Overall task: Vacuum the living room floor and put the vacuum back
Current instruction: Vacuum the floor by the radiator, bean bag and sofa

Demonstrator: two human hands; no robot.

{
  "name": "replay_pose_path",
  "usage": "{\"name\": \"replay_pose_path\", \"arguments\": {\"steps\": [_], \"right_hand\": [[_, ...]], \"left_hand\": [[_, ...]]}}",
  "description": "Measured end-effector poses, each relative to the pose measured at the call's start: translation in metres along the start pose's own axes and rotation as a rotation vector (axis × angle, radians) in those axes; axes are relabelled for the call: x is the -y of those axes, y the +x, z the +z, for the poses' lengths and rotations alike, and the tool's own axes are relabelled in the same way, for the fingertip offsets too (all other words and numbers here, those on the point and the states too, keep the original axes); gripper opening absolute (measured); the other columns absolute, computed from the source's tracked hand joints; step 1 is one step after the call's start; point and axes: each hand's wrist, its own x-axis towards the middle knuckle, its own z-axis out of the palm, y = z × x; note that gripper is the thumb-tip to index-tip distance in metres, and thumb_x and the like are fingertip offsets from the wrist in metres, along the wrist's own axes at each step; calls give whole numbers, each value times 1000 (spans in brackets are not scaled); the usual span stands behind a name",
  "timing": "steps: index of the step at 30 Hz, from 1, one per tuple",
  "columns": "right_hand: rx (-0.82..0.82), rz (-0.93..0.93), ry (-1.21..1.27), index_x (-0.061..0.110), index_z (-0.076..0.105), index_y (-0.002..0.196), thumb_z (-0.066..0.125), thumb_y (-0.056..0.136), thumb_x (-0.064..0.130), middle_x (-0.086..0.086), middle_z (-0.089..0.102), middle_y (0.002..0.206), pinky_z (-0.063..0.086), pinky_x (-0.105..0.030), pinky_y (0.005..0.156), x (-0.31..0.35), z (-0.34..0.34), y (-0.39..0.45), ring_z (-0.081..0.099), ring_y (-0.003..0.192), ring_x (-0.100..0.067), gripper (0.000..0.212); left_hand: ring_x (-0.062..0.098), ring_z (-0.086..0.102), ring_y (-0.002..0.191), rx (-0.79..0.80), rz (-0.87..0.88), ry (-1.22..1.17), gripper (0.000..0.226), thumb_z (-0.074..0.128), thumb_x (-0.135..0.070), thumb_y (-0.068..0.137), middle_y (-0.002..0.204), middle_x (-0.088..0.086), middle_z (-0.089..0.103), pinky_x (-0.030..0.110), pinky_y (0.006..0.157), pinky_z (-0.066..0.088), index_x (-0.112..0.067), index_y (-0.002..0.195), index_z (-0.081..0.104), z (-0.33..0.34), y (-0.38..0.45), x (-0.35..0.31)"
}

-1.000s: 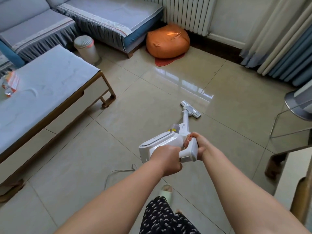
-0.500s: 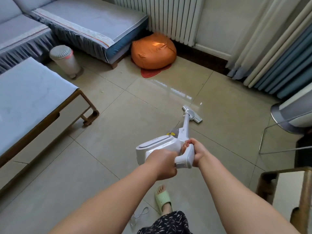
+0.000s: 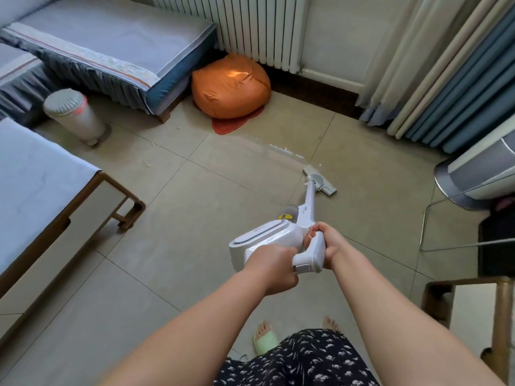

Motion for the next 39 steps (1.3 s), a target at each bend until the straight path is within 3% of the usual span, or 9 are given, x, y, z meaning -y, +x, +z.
{"name": "replay_pose_path", "arguments": {"steps": [9,13,25,30,34,39], "right_hand": [[-47,-29,-46,15,38,60,48,64,6,4,40,41,42,-14,38,90,-33,7,41,31,-8,14],[-63,-30,-84,14,39,61,51,63,6,3,42,43,42,-16,37,140,-60,10,42,32,-9,15],[-7,-33,-38,15,37,68,47,66,7,2,39,42,42,-16,35,262,-126,19,43,31,-8,12],[39,15,4,13,38,69,47,67,9,2,41,41,43,-16,36,258,-152,12,43,32,-6,10],[40,48,29,12,40,70,48,67,8,2,43,42,42,-15,36,221,-170,2,43,32,-6,9],[37,32,70,13,40,69,48,67,8,2,42,43,41,-14,36,167,-181,-13,42,31,-7,10]], "left_hand": [[29,58,87,-2,-19,-53,17,58,-27,80,95,6,66,29,66,40,-20,94,60,0,77,-57],[27,52,75,2,-27,-73,7,58,-25,79,80,1,58,29,62,38,-21,84,56,1,117,-94],[26,49,71,-11,13,-54,8,58,-22,80,70,-3,49,29,57,33,-20,79,50,7,221,-184],[26,49,69,4,43,-37,9,58,-20,80,66,-5,46,29,54,31,-20,77,49,17,215,-204],[26,52,70,31,70,-40,8,58,-21,80,72,-3,52,29,58,39,-20,79,51,37,180,-201],[26,48,68,30,87,1,9,59,-23,79,77,2,59,28,58,35,-21,80,50,54,131,-194]]}}
